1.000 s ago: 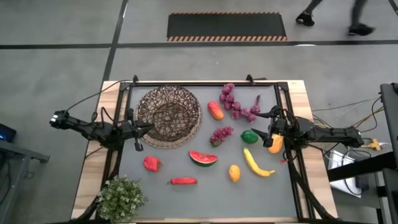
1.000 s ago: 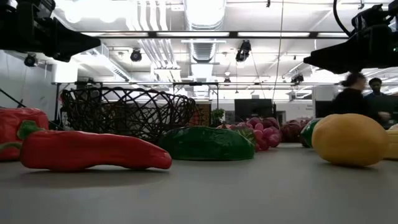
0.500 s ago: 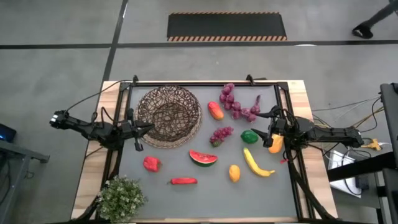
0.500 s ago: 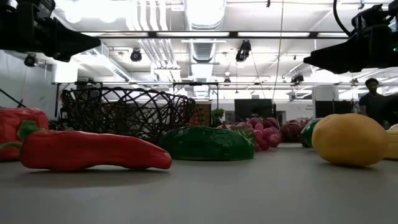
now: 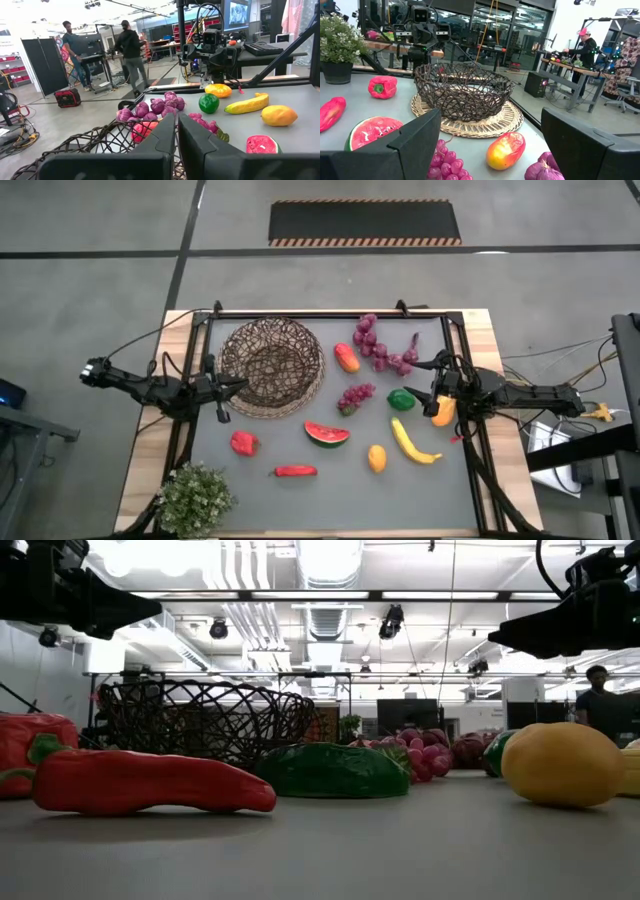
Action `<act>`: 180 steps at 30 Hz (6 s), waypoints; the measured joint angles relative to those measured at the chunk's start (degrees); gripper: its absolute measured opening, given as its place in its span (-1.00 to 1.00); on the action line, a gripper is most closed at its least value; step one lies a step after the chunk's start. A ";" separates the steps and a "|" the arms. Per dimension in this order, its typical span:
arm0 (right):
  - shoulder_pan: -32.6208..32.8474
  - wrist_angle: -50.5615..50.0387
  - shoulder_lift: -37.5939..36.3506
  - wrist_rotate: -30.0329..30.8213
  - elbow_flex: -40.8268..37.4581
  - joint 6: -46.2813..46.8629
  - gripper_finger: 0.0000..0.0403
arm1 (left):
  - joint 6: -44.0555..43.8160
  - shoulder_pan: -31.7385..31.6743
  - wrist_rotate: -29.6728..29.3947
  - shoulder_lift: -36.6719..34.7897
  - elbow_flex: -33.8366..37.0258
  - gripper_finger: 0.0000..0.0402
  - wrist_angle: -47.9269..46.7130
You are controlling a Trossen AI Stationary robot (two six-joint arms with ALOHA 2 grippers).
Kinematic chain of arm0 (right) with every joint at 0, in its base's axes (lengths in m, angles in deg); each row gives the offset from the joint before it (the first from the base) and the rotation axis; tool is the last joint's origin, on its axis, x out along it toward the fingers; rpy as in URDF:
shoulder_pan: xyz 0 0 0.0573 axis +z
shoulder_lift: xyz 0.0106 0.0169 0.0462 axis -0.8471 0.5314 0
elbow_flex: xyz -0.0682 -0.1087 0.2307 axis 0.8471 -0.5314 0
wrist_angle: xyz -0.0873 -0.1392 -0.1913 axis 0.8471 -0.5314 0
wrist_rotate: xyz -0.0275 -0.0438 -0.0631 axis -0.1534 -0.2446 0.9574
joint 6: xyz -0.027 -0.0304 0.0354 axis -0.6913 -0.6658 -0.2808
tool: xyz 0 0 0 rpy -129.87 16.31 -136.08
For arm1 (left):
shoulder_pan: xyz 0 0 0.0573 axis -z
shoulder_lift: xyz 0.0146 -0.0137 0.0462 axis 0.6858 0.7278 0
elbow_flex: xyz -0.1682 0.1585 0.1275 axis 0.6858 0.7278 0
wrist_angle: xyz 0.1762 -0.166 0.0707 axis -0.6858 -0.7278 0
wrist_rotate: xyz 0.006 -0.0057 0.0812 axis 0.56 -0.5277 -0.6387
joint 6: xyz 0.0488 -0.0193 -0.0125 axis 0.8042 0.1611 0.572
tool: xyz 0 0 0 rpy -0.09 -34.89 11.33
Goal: Build produce basket
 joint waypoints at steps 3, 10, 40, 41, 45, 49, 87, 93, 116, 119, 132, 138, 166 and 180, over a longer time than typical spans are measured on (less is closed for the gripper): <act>0.02 0.00 -0.01 0.01 0.00 0.00 0.62 | -0.01 -0.01 -0.01 0.00 0.00 -0.97 0.00; 0.02 0.00 -0.02 0.02 0.00 0.00 0.62 | -0.01 0.00 -0.01 0.00 0.00 -0.97 0.01; 0.02 0.00 -0.01 0.01 0.00 0.01 0.62 | 0.01 -0.01 0.00 0.00 0.00 -0.97 0.01; 0.00 0.00 0.00 0.01 0.00 0.00 0.62 | -0.01 0.01 0.01 0.00 0.00 -0.97 0.00; 0.01 0.00 -0.02 0.02 0.00 0.00 0.62 | -0.01 0.01 0.00 0.00 0.00 -0.97 0.01; 0.02 0.00 -0.02 0.02 0.00 0.00 0.62 | -0.01 -0.01 -0.01 0.00 0.00 -0.97 0.02; 0.02 0.27 -0.01 0.61 0.00 26.76 0.62 | -19.28 -0.06 1.41 0.72 -0.07 -0.97 8.30; 0.02 2.96 -0.02 0.59 0.00 21.48 0.62 | -19.21 -0.08 0.76 2.51 -0.07 -0.97 17.32; 0.00 7.31 -0.01 5.26 0.00 19.42 0.62 | 3.30 -0.08 4.01 17.31 -0.02 -0.97 46.12; 0.02 7.85 -0.02 7.10 0.00 19.41 0.62 | 4.43 -0.08 4.08 18.48 -0.02 -0.97 48.29; 0.00 10.54 -0.02 7.58 0.00 21.95 0.62 | 4.30 -0.10 4.12 24.75 -3.53 -0.97 52.38; 0.00 14.96 0.08 7.33 0.00 18.51 0.62 | 4.25 -0.10 4.12 31.48 -5.61 -0.97 55.15; 0.02 24.59 26.37 5.45 13.92 7.48 0.62 | 4.22 -3.36 3.82 51.18 -14.56 -0.97 57.21; 0.00 24.23 44.03 6.01 26.07 8.37 0.62 | 4.25 -3.88 2.28 51.47 -14.19 -0.97 56.90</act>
